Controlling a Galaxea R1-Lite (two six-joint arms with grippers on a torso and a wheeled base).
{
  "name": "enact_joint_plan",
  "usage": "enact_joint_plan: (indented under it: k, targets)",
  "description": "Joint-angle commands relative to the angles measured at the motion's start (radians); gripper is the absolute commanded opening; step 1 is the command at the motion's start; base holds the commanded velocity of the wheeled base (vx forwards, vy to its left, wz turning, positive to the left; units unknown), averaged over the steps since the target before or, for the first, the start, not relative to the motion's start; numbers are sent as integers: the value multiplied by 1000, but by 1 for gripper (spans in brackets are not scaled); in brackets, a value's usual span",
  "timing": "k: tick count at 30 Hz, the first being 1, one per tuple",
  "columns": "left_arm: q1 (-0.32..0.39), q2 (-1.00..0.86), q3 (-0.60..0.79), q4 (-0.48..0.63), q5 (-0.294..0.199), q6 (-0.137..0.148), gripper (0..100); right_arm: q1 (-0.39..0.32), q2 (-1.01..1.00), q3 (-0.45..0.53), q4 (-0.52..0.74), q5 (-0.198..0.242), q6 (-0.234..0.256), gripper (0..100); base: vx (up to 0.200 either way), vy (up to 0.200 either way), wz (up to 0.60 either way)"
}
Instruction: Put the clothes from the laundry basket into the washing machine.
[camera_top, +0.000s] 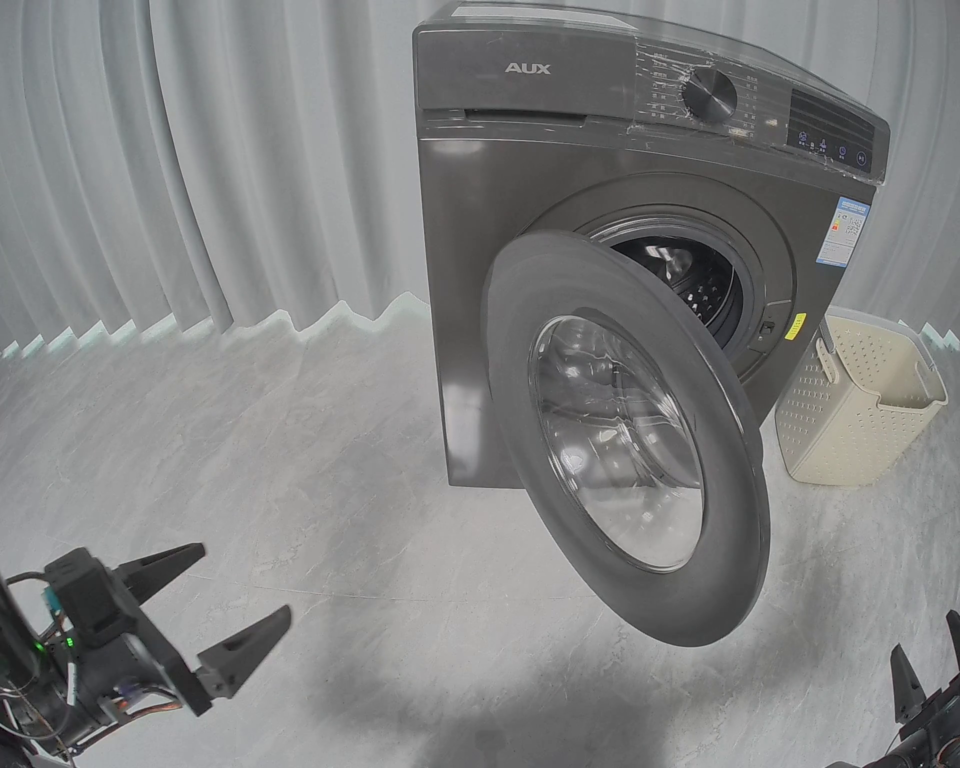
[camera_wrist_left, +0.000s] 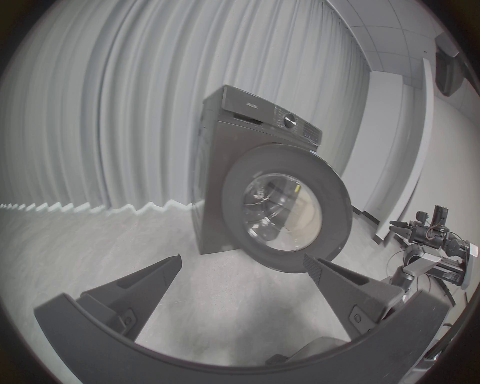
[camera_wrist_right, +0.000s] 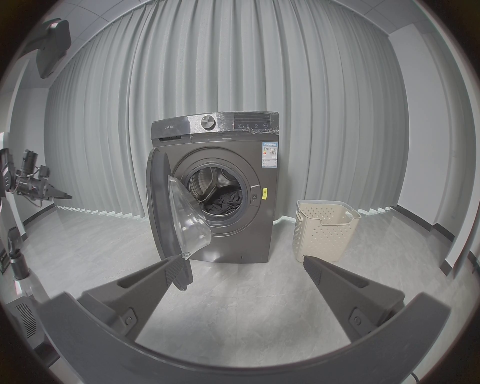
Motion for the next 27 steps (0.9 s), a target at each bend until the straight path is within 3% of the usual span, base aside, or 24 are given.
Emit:
enact_joint_plan:
  k: [1,8,13,19,20,22,24,27]
  targets:
    - [211,-409,122,150,-4,19,100,-2,-10,18,0,5,-10,100,0,0,0]
    - [424,-745,123,438,-55,26,100,0,-10,18,0,19,-11,100,0,0,0]
    - [555,-976,123,667,-140,95,100,-2,-10,18,0,19,-15,100,0,0,0]
    - [573,-972,123,681,-117,68,100,-2,-10,18,-22,30,-31,100,0,0,0]
    - [624,-986,123,697,-105,83,100,0,-15,-39,-60,49,-34,100,0,0,0]
    - [676,-1022,123,716,-114,85,100,1,-15,-108,-60,72,-33,100,0,0,0]
    - [673,-1024,122,730,-110,71,100,3,19,-197,-17,145,-30,100,0,0,0]
    - [670,-1027,123,727,-94,48,100,4,119,-226,44,243,-21,100,0,0,0]
